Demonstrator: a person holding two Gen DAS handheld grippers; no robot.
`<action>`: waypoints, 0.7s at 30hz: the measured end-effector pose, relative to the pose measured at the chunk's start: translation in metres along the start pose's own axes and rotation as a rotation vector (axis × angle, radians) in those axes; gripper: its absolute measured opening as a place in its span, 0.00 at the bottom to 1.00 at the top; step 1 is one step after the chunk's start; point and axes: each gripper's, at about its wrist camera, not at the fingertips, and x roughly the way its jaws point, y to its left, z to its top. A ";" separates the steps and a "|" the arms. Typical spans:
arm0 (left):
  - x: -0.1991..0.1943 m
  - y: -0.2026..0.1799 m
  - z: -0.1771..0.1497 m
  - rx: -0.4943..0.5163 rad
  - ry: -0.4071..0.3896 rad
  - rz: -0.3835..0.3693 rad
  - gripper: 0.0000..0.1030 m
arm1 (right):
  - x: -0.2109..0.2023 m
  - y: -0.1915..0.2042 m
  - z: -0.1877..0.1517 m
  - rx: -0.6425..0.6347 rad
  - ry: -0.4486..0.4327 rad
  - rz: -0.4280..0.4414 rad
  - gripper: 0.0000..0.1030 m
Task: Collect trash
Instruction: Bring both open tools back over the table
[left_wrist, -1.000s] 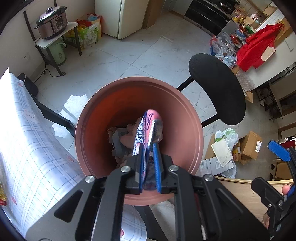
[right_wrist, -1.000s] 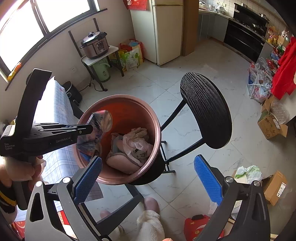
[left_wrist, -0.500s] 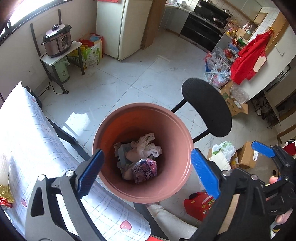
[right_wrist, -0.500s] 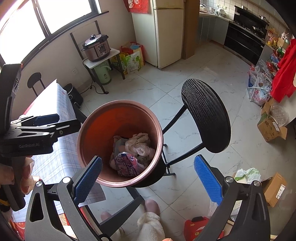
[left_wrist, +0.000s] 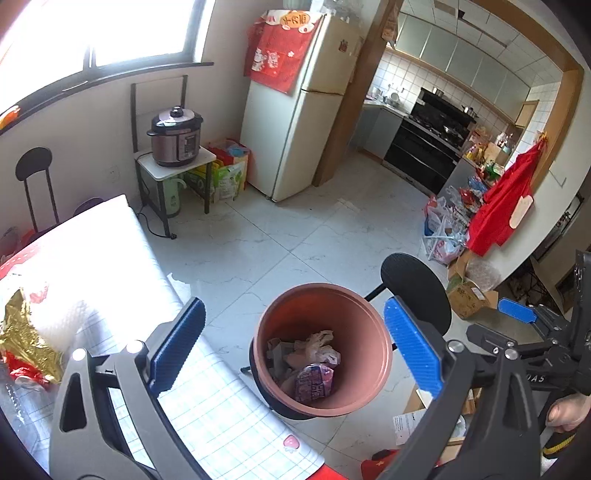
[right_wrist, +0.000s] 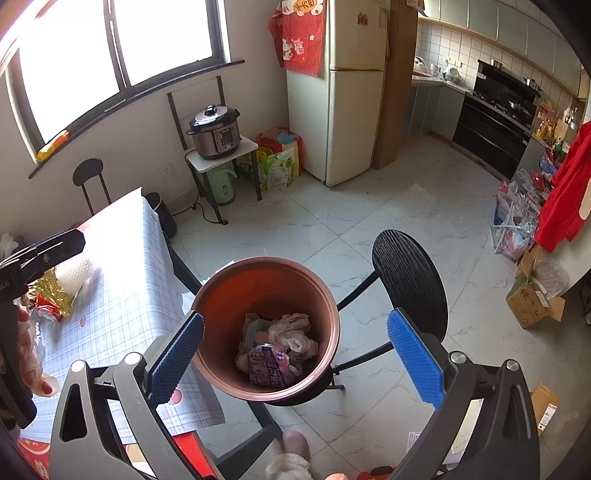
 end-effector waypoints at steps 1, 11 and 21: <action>-0.010 0.007 -0.002 -0.010 -0.016 0.014 0.93 | -0.003 0.004 0.001 -0.007 -0.008 0.000 0.95; -0.106 0.099 -0.060 -0.127 -0.120 0.175 0.94 | -0.012 0.066 0.002 -0.083 -0.028 0.063 0.95; -0.205 0.212 -0.151 -0.347 -0.186 0.421 0.94 | -0.008 0.162 -0.006 -0.216 -0.016 0.210 0.95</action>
